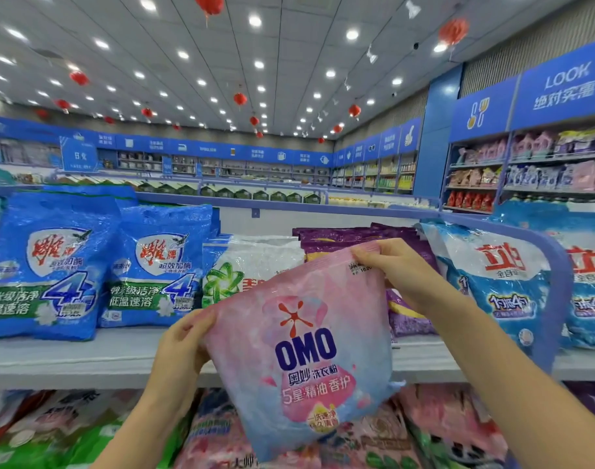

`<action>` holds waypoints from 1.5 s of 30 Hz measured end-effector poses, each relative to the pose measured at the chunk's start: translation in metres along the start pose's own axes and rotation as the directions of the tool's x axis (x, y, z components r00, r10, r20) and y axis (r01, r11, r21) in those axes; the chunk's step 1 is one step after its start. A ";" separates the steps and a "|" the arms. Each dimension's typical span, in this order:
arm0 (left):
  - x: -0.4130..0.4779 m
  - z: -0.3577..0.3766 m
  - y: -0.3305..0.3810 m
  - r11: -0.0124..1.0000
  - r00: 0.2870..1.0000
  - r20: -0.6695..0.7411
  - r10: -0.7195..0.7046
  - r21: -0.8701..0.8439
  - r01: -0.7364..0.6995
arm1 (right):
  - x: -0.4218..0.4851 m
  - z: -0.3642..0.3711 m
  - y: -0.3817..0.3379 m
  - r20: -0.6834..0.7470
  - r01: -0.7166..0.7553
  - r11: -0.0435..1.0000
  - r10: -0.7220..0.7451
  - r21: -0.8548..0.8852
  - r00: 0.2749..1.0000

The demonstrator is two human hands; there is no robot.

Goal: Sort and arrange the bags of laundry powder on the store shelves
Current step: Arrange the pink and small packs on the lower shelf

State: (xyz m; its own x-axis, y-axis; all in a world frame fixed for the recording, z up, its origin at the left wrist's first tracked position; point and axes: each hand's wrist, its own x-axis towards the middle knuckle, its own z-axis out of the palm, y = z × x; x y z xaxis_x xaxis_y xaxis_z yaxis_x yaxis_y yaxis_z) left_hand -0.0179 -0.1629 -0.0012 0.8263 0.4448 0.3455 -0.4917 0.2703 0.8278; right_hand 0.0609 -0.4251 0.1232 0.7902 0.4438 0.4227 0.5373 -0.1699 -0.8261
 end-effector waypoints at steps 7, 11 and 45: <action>0.001 -0.006 0.028 0.887 0.948 0.226 0.225 0.356 -0.295 | -0.016 -0.025 0.016 0.154 -0.021 0.999 0.026 -0.036 0.988; 0.013 -0.011 0.041 0.640 0.852 0.445 0.276 0.576 -0.508 | -0.025 -0.033 0.018 0.169 -0.053 0.992 0.072 -0.118 0.983; -0.062 -0.052 0.023 0.979 0.930 -0.369 0.005 0.192 0.070 | 0.071 0.095 0.030 0.044 0.015 0.900 -0.038 0.435 0.998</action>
State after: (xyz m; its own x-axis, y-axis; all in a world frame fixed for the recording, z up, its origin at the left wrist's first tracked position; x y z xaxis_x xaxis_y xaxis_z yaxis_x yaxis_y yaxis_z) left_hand -0.0946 -0.1398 -0.0271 0.6641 0.7298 0.1625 -0.3704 0.1323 0.9194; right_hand 0.1050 -0.3157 0.0930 0.7556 0.4878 0.4371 0.3674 0.2368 -0.8994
